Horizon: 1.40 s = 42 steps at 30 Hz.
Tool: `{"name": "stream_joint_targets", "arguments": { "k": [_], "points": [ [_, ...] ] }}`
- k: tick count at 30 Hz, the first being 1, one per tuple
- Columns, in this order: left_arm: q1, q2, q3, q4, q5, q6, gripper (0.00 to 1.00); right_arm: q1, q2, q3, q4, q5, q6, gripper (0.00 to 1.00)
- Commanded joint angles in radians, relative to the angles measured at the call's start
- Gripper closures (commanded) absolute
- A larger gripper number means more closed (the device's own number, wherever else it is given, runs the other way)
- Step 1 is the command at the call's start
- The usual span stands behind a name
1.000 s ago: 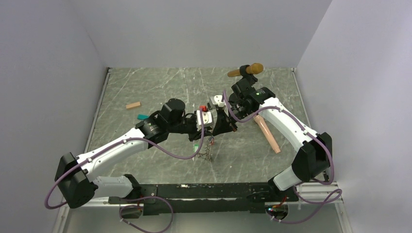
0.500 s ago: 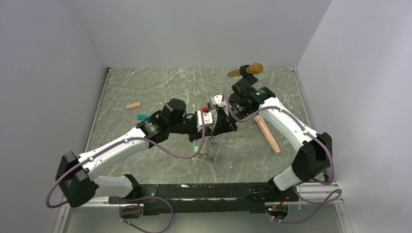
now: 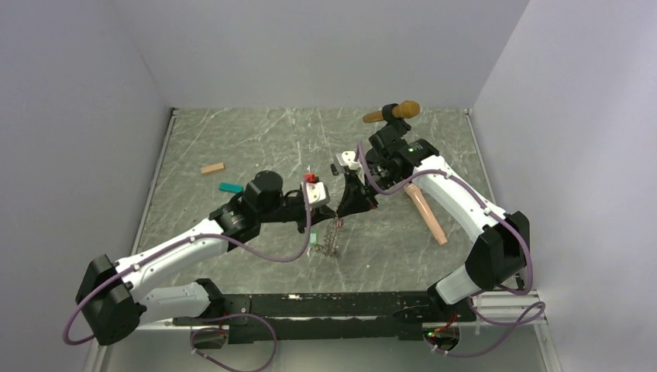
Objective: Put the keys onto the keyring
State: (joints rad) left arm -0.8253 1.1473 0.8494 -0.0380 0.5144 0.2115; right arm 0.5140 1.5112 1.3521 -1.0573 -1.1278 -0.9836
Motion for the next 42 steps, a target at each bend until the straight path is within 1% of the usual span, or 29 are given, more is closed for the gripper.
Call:
{"name": "stream_joint_targets", "arguments": {
  "k": [1, 2, 3, 8, 10, 14, 21, 26, 31, 34, 42],
  "points": [
    [0.012, -0.094, -0.140, 0.363, -0.045, -0.206, 1.00, -0.001, -0.011, 0.023, 0.025, -0.078, -0.006, 0.85],
    [0.011, -0.101, -0.172, 0.436, -0.057, -0.280, 1.00, 0.000, -0.011, 0.022, 0.027, -0.083, -0.005, 0.84],
    [0.012, -0.102, -0.203, 0.509, -0.066, -0.322, 1.00, -0.001, -0.010, 0.021, 0.030, -0.084, -0.002, 0.84],
    [0.012, -0.076, -0.315, 0.836, -0.123, -0.483, 1.00, -0.001, -0.005, 0.013, 0.043, -0.097, 0.009, 0.84],
    [0.011, -0.057, -0.340, 0.937, -0.143, -0.522, 1.00, 0.000, -0.004, 0.011, 0.046, -0.097, 0.012, 0.84],
    [0.011, -0.052, -0.377, 1.044, -0.179, -0.558, 1.00, 0.000, -0.002, 0.007, 0.055, -0.094, 0.020, 0.84],
    [0.012, -0.029, -0.420, 1.192, -0.166, -0.599, 1.00, -0.002, 0.000, 0.012, 0.049, -0.102, 0.020, 0.82],
    [0.012, -0.008, -0.459, 1.259, -0.151, -0.595, 1.00, -0.031, -0.017, 0.034, -0.045, -0.172, -0.075, 0.73],
    [0.012, -0.006, -0.469, 1.246, -0.115, -0.561, 1.00, -0.079, -0.053, 0.038, -0.082, -0.227, -0.113, 0.71],
    [0.011, -0.004, -0.464, 1.233, -0.089, -0.547, 1.00, -0.099, -0.075, 0.025, -0.051, -0.243, -0.084, 0.70],
    [0.011, 0.022, -0.449, 1.248, -0.048, -0.550, 1.00, -0.101, -0.077, -0.016, 0.066, -0.257, 0.034, 0.68]
  ]
}}
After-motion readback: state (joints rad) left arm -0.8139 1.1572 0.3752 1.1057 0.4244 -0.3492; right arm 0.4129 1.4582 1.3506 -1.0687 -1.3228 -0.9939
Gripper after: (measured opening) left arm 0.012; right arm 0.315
